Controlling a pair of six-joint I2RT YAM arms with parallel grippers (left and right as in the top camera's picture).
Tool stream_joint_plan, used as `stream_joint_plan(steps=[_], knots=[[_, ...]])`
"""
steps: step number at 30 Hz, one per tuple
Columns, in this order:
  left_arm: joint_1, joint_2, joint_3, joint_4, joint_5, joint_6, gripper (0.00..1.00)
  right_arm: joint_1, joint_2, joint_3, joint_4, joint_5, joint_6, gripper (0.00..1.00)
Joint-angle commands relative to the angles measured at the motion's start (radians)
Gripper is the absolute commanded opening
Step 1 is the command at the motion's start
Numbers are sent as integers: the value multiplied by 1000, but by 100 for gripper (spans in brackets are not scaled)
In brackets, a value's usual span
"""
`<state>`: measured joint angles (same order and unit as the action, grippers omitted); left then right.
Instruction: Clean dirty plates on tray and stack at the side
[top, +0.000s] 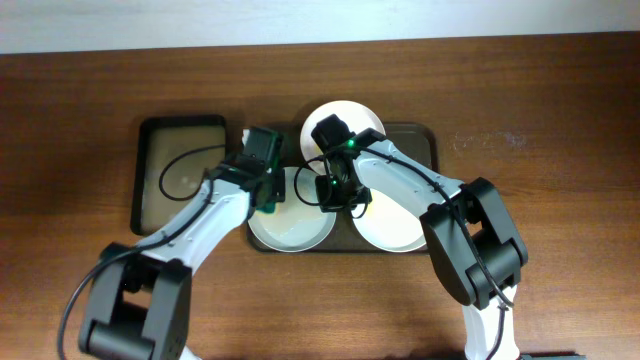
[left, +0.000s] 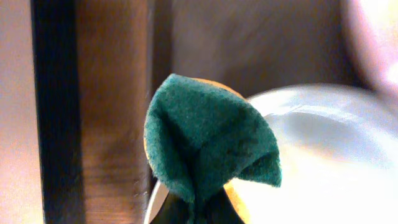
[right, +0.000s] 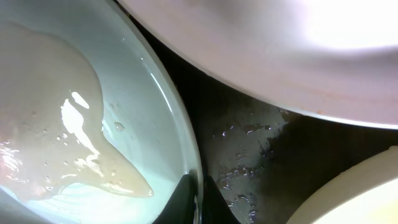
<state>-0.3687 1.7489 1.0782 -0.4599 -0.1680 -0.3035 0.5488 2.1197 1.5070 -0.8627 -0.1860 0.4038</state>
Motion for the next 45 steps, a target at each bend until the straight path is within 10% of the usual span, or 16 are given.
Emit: stream_joint_plan(steps=[1,13,27,45], knots=[[8,-43,28,30,262,-26,0,7,30,-25,-18,48,-22,4],[10,119,20,70,235,-55,0,7,30,-25,-18,48,-22,4],[9,46,21,-50,-346,-55,0,7,30,-25,-19,63,-22,5],[93,-503,21,-239,-160,-155,0,16,-120,130,-167,132,-93,4]])
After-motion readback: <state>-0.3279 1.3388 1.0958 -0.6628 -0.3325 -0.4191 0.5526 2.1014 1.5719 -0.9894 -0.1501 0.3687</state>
